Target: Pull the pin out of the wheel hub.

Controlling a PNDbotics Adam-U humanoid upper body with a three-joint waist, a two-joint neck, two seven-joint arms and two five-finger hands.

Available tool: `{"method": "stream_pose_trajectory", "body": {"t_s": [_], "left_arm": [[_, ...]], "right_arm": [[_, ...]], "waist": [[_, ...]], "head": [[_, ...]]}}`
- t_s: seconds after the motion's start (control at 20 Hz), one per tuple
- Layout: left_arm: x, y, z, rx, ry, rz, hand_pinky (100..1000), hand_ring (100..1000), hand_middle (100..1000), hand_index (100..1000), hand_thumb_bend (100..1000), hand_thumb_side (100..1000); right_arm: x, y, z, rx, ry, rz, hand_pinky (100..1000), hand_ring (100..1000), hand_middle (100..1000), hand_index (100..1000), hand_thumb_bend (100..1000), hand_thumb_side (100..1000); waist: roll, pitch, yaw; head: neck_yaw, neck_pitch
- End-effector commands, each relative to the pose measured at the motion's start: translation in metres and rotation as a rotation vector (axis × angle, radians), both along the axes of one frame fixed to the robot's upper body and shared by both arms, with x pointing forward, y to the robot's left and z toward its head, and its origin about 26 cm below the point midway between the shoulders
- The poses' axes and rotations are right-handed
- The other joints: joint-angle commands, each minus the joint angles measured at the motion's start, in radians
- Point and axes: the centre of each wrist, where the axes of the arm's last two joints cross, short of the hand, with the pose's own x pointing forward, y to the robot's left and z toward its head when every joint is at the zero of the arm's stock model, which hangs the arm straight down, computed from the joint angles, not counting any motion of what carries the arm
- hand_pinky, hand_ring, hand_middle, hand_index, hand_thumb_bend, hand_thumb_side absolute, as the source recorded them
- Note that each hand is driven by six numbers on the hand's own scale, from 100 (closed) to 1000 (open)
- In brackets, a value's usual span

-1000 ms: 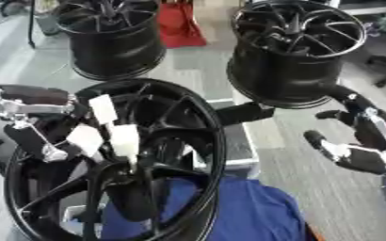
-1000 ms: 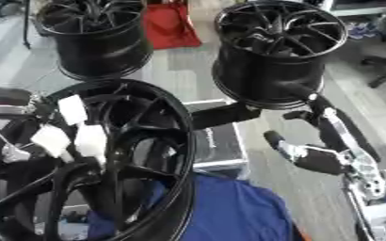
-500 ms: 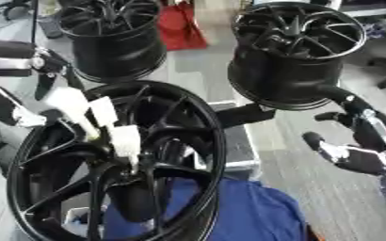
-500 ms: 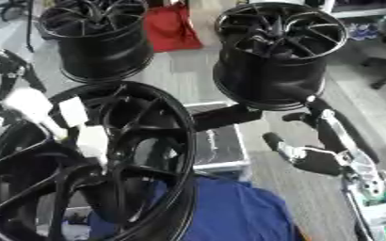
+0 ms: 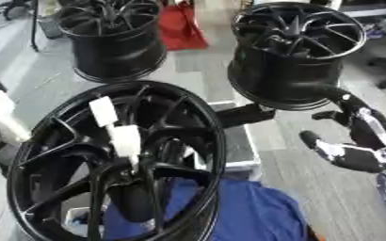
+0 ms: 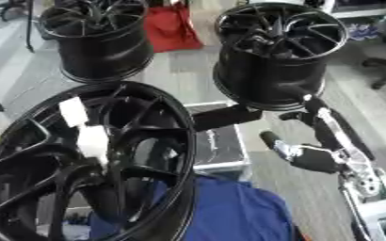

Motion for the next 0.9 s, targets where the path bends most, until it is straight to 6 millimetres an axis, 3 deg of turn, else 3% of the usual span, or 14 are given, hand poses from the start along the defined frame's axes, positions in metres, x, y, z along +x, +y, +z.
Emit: {"method": "stream_pose_trajectory", "body": {"t_s": [0.05, 0.1, 0.2, 0.25, 0.45, 0.7, 0.9], "left_arm": [[-0.005, 0.039, -0.002, 0.045, -0.006, 0.169, 545, 445, 437, 620, 109, 100], [-0.006, 0.046, -0.01, 0.052, 0.01, 0.203, 555, 457, 450, 636, 123, 100], [-0.009, 0.06, -0.026, 0.061, 0.05, 0.266, 628, 565, 577, 753, 244, 100], [-0.011, 0.065, -0.033, 0.067, 0.066, 0.292, 691, 655, 685, 843, 345, 144], [-0.019, 0.083, -0.065, 0.058, 0.098, 0.387, 758, 749, 793, 944, 586, 400], [-0.025, 0.087, -0.092, -0.066, 0.027, 0.453, 731, 734, 778, 934, 570, 461], [-0.024, 0.069, -0.107, -0.308, -0.132, 0.442, 665, 690, 719, 879, 423, 480]], "right_arm": [[0.002, -0.003, 0.009, -0.02, -0.027, -0.002, 735, 1000, 912, 932, 468, 284], [0.002, -0.003, 0.009, -0.02, -0.027, -0.002, 735, 1000, 912, 932, 468, 284], [0.002, -0.004, 0.009, -0.019, -0.027, -0.004, 735, 1000, 912, 932, 468, 284], [0.002, -0.004, 0.009, -0.018, -0.027, -0.005, 735, 1000, 912, 932, 469, 284], [0.002, -0.004, 0.01, -0.016, -0.03, -0.008, 735, 1000, 912, 932, 468, 284], [0.002, -0.003, 0.009, -0.012, -0.031, -0.011, 735, 1000, 912, 932, 466, 284], [0.002, -0.003, 0.009, -0.008, -0.033, -0.013, 735, 1000, 912, 932, 466, 284]], "waist": [[-0.001, -0.006, 0.001], [-0.002, -0.005, 0.0], [-0.005, -0.002, -0.001], [-0.006, -0.001, -0.001], [-0.011, 0.003, -0.001], [-0.015, 0.004, 0.003], [-0.022, 0.005, 0.005]], "head": [[-0.005, 0.003], [-0.006, 0.003], [-0.007, 0.004], [-0.007, 0.005], [-0.01, 0.005], [-0.011, 0.005], [-0.011, 0.003]]}}
